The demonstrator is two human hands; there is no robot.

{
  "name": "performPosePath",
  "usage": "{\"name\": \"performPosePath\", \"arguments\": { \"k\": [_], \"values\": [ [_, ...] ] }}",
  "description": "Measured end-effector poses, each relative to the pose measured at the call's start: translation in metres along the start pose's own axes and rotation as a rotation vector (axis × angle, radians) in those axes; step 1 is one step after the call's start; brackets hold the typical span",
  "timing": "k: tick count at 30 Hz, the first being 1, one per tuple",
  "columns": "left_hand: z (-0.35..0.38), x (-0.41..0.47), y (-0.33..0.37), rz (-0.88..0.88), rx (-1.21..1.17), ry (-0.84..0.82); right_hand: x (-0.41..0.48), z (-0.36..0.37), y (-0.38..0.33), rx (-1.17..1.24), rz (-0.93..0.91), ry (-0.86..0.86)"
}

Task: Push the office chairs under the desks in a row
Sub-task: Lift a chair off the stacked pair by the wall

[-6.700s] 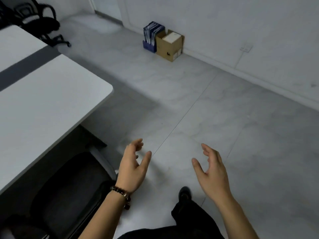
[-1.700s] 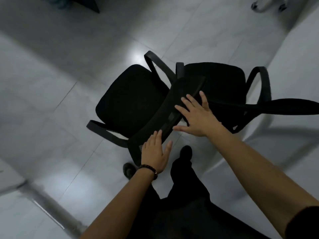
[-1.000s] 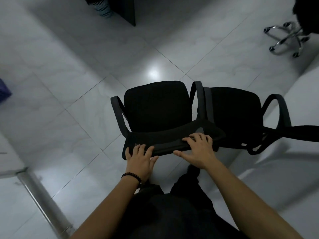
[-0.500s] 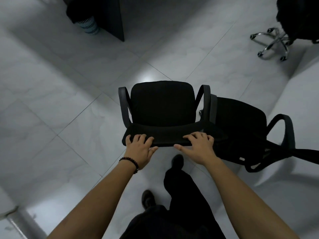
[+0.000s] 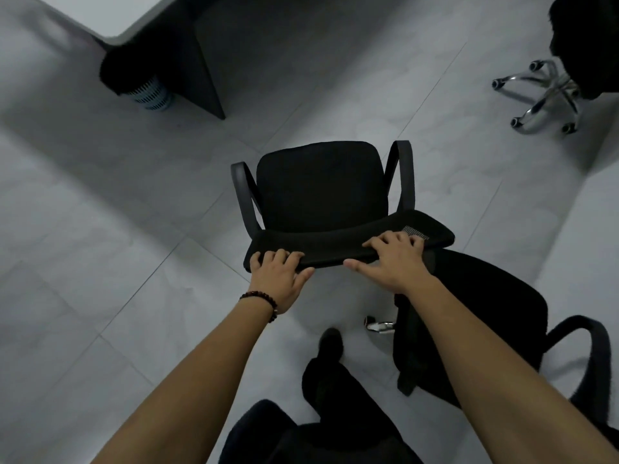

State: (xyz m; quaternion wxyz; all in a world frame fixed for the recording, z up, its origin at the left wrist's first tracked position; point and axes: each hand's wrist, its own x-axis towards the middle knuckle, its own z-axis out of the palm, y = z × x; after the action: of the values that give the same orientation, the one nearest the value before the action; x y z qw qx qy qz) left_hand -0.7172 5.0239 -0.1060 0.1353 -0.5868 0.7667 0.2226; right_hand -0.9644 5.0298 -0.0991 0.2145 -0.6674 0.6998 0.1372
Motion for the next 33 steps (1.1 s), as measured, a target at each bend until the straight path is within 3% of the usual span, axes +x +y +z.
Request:
{"name": "performPosePath", "arguments": {
  "k": [21,33],
  "values": [
    [-0.208,0.375,-0.022,-0.045,-0.004,-0.141,0.382,-0.220,0.059,-0.076,-0.089,-0.011],
    [-0.292,0.545,-0.002,-0.307,-0.068,-0.066,0.596,-0.336,0.095,-0.166,-0.306,0.037]
  ]
}}
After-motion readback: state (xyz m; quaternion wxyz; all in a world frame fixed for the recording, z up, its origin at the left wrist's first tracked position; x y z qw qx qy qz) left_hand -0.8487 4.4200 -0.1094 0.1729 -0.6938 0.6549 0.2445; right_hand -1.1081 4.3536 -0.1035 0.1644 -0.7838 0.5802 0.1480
